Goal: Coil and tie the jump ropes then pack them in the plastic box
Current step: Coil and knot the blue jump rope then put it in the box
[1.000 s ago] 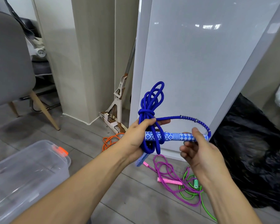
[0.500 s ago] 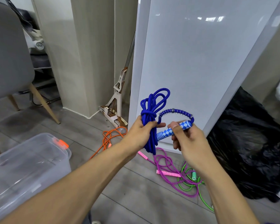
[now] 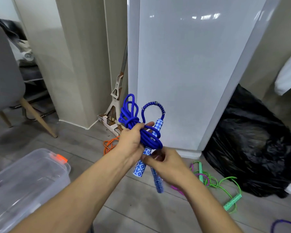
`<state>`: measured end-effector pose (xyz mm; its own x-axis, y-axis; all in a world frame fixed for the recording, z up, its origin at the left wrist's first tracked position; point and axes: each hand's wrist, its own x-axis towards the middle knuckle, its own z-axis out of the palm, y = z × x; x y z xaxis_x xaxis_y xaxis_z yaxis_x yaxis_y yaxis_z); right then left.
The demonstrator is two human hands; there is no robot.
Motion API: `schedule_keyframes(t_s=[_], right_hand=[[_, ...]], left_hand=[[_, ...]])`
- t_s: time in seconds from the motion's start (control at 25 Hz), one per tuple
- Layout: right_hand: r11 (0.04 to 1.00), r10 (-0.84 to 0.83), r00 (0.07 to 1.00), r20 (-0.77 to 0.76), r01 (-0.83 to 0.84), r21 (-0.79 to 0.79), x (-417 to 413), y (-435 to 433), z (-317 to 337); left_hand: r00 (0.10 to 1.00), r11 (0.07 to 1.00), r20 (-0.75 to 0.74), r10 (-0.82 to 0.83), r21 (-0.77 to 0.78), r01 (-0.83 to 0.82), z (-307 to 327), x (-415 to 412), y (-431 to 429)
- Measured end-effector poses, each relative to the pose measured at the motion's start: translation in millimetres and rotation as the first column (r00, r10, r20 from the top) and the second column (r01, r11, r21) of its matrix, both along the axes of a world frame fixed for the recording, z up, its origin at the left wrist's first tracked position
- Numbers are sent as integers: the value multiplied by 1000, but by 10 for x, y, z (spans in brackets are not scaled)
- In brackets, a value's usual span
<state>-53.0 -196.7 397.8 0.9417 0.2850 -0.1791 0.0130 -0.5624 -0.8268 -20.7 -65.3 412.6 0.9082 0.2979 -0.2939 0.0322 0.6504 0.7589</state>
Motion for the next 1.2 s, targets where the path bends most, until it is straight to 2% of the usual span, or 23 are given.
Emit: schedule_keyframes(t_s=[0.08,0.12,0.2,0.24,0.32,0.36,0.44,0.52,0.56,0.64,0.68,0.72,0.8,0.92,1.0,1.04,1.12,1.2], right_hand=[[997,-28,1000,2,27,73,13,130,-55],[998,-46,999,8,46,50,23,151,-51],[981,-20,998,60,31,-194,67,76,-62],[923,33,997,69,-4,-385,83,1,-84],[729,125,992,-21,-107,-676,82,-141,-168],[639,144,986,-87,-160,-752,89,-181,-227],[559,151,978,-145,-205,-804,113,-244,-308],[604,174,978,-117,-200,-771,168,-276,-382],[689,187,979,-86,-193,-698,201,-265,-417],[913,202,979,-20,-196,-358,187,-125,-405],[974,178,984,13,-174,-146,150,-12,-381],[987,154,988,32,-155,42,124,95,-402],[970,94,993,74,-108,219,85,247,-468],[967,65,993,94,-86,240,18,274,-490],[945,141,990,23,-141,294,18,231,-447],[949,184,983,21,-183,258,21,208,-418],[968,248,961,121,-251,12,58,144,-379],[939,309,920,240,-254,-233,117,51,-379]], left_hand=[[1000,1000,-7,-8,13,8,8,2,12],[1000,1000,-10,-7,13,7,11,7,27],[1000,1000,-14,5,9,-4,18,26,88],[1000,1000,-14,25,2,-25,23,51,143],[997,996,-5,82,-18,-82,15,120,287],[994,994,-8,105,-29,-105,6,151,361],[991,991,-22,128,-43,-129,21,156,438],[989,989,-49,139,-49,-141,52,132,434],[989,990,-65,132,-51,-135,65,124,418],[992,992,-82,92,-79,-98,59,109,381],[994,991,-87,72,-110,-81,35,121,363],[994,987,-90,53,-143,-66,16,125,341],[996,984,-86,27,-171,-41,17,111,275],[996,976,-84,36,-209,-53,5,153,340],[986,985,-139,94,-128,-112,-62,255,510],[976,987,-172,132,-74,-146,-119,302,595],[938,964,-232,258,-6,-266,-256,403,753],[890,928,-269,369,52,-369,-435,517,944]])
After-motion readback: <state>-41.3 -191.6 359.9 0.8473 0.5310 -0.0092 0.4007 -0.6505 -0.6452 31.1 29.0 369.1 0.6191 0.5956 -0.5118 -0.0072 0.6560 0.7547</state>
